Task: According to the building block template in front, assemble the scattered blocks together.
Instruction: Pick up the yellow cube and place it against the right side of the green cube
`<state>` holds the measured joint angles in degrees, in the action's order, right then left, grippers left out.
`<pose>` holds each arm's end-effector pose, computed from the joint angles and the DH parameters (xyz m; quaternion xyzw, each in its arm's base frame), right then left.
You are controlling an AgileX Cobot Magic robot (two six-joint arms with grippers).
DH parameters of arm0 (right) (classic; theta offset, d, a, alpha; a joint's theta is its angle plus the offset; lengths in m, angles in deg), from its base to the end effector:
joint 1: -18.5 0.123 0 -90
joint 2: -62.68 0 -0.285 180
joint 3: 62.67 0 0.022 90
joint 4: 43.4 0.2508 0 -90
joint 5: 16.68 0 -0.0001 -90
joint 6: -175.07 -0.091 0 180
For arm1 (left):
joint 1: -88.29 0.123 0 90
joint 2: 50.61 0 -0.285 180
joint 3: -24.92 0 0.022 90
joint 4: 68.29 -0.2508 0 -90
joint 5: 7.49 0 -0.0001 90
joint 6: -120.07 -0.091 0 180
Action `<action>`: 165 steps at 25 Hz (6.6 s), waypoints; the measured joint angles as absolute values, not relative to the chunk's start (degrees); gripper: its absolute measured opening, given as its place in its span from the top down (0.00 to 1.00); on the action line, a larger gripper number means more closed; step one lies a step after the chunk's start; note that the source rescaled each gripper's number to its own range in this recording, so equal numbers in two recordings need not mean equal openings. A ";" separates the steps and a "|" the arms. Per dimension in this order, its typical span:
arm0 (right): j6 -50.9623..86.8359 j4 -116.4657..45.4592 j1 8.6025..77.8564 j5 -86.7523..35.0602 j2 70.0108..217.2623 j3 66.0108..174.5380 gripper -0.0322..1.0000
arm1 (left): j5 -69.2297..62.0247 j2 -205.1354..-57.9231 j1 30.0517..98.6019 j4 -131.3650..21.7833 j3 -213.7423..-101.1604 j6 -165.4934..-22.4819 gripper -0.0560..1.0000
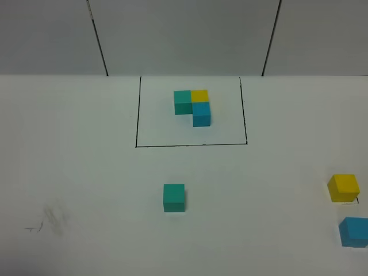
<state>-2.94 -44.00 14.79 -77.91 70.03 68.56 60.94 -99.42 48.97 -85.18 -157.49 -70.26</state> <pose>-0.0060 -0.0005 0.2756 0.0131 0.8541 -0.0311 0.5190 0.0611 -0.0182 0.4907 0.3245 0.7682 0.0062 0.5518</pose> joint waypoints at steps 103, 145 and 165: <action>-4.93 -43.80 14.79 -63.68 131.32 88.72 0.07 | 53.63 -58.11 89.44 -68.29 -106.93 -56.60 0.34; -2.68 -41.09 19.80 -55.71 179.71 101.67 0.23 | 53.63 -58.11 89.44 -68.29 -106.93 -56.65 0.35; 39.20 -44.40 39.07 -66.24 175.01 110.33 0.77 | 53.63 -58.11 89.44 -68.29 -106.88 -56.65 0.35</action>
